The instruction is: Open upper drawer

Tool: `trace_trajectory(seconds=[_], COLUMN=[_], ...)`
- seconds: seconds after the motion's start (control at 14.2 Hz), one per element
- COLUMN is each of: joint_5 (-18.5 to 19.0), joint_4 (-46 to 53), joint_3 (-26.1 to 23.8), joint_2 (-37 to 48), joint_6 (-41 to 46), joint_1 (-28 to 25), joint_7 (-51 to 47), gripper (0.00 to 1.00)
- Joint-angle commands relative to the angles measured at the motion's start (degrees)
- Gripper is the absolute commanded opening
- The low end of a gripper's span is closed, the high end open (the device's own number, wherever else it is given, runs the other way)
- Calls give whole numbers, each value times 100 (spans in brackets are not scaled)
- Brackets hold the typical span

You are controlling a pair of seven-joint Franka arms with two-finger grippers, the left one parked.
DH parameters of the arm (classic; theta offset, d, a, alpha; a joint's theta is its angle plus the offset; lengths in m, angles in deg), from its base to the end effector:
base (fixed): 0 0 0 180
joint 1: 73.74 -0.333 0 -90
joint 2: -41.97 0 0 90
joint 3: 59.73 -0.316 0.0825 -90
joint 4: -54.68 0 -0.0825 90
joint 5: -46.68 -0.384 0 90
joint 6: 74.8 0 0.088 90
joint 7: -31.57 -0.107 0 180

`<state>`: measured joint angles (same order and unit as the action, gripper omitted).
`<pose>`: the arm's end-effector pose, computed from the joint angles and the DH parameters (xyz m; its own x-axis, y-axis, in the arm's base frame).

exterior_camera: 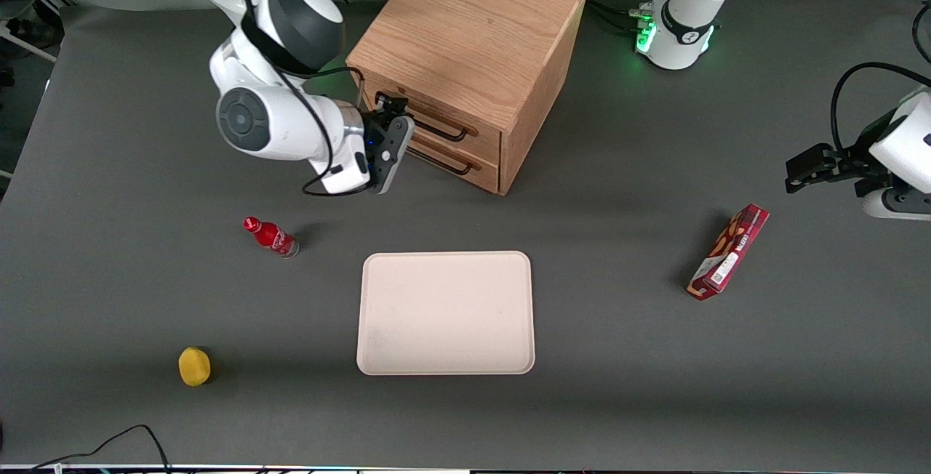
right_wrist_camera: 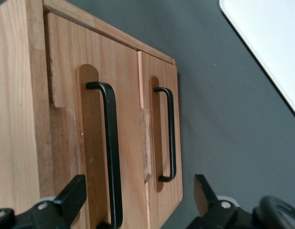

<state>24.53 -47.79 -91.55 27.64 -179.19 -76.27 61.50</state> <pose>0.4904 0.3477 0.4264 0.5620 0.8256 0.0508 0.7290 -0.4654 -0.5020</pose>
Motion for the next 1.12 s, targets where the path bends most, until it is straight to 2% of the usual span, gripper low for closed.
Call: trace_trajectory(seconds=[0.0, 0.42, 1.05], joint_5=[-166, -166, -61], joint_4=[-447, -818, -722], joint_3=[-139, -316, -219], joint_2=[211, 229, -166], joint_6=[-405, -846, -1171], joint_1=[16, 25, 33], joint_7=[84, 40, 75], gripper=[100, 100, 100])
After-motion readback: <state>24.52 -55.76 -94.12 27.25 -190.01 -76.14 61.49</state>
